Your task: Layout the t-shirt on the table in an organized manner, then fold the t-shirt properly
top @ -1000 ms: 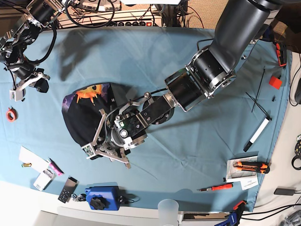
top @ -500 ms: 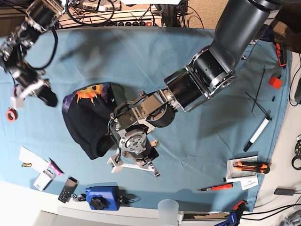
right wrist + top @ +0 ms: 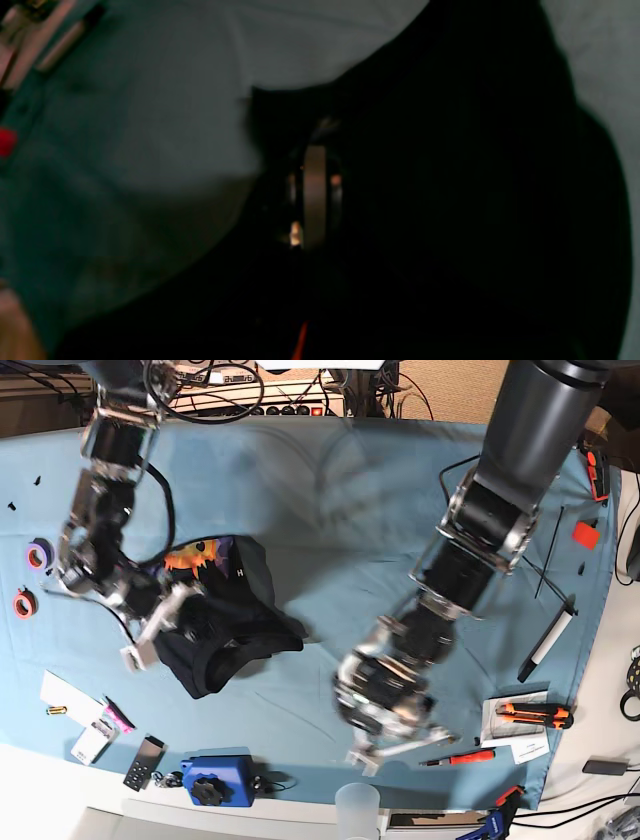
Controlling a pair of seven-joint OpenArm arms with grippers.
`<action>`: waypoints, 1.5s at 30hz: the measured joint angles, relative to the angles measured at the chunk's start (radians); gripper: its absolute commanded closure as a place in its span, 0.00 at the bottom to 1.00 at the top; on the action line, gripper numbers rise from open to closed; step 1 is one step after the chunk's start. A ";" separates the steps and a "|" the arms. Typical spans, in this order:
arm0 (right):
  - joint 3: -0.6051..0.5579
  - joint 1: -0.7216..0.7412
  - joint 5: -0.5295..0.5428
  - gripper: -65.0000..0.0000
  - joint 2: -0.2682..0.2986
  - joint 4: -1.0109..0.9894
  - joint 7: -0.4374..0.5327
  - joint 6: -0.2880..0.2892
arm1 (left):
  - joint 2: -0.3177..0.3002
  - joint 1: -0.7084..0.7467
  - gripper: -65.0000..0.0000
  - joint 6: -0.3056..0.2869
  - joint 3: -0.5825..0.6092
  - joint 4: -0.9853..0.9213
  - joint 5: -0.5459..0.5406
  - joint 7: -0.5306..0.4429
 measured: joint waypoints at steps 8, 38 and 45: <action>0.009 0.171 -0.228 1.00 -0.044 -0.377 0.178 -0.002 | -0.090 0.002 1.00 -0.078 -0.187 0.000 -0.230 0.000; 0.077 0.007 -0.025 1.00 0.012 0.332 -0.236 -0.003 | -0.325 0.721 1.00 -0.295 -0.911 0.758 -0.671 -0.109; 0.257 -0.244 0.133 1.00 0.009 0.512 -0.335 -0.003 | -0.325 0.936 1.00 -0.295 -0.979 0.891 -0.671 -0.108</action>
